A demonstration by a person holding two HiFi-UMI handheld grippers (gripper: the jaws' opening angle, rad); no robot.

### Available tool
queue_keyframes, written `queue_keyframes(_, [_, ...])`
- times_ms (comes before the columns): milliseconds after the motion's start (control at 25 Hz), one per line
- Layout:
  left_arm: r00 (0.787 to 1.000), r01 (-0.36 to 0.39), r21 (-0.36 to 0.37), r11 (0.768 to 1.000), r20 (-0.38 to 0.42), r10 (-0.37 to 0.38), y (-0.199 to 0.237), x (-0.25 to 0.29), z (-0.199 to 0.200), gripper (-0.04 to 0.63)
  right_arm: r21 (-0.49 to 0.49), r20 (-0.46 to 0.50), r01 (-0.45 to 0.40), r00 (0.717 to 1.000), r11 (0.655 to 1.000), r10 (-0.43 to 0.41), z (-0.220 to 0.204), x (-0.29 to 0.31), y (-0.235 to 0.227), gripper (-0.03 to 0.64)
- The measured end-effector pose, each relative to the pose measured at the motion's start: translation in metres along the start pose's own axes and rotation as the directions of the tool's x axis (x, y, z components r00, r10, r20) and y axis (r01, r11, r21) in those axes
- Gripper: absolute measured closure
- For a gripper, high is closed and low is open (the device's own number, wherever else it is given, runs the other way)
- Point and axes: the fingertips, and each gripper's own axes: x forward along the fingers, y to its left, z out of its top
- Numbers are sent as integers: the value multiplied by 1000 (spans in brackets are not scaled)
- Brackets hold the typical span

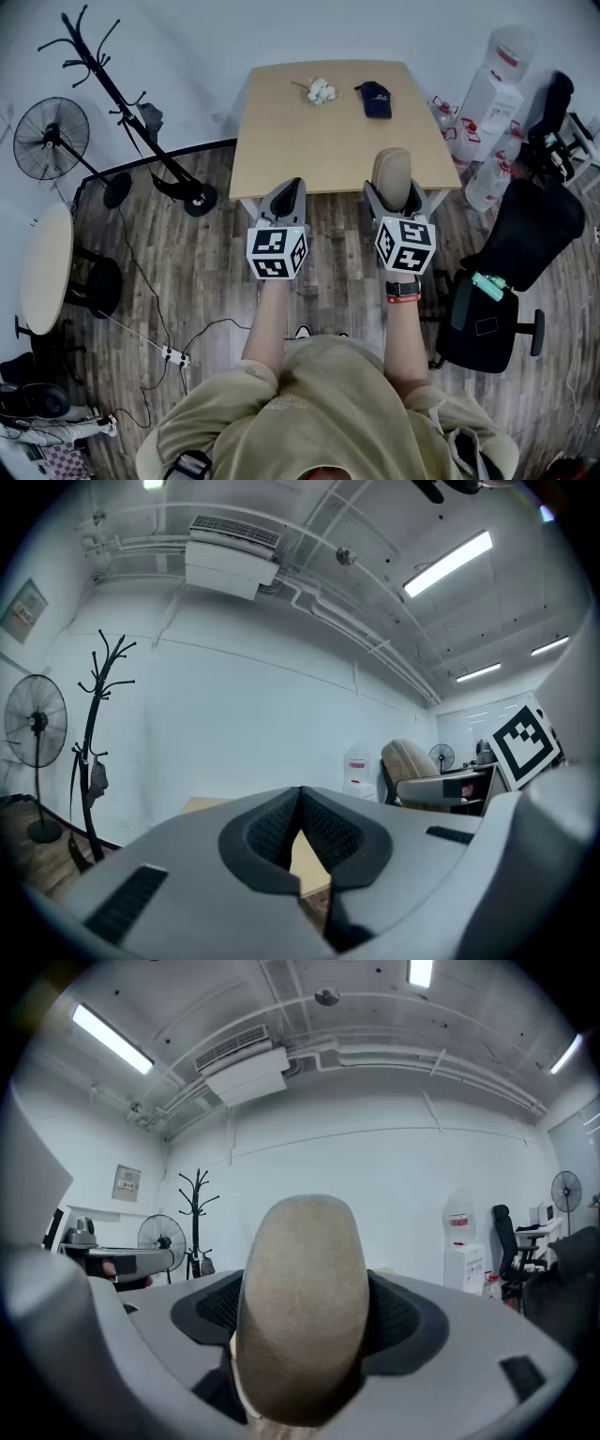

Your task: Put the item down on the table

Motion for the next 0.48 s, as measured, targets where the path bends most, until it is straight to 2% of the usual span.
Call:
queue_keyframes(280, [1000, -5, 17, 1000, -5, 5, -21, -9, -5, 572, 1, 13, -5, 1000, 1000, 5, -5, -17, -7, 218])
queue_keyframes(400, [1000, -10, 2, 1000, -12, 10, -30, -12, -16, 572, 51, 38, -52, 998, 997, 50, -7, -22, -7, 216])
queue_keyframes(480, [1000, -12, -14, 1000, -22, 12, -38, -15, -25, 572, 47, 34, -62, 998, 997, 61, -9, -27, -9, 216])
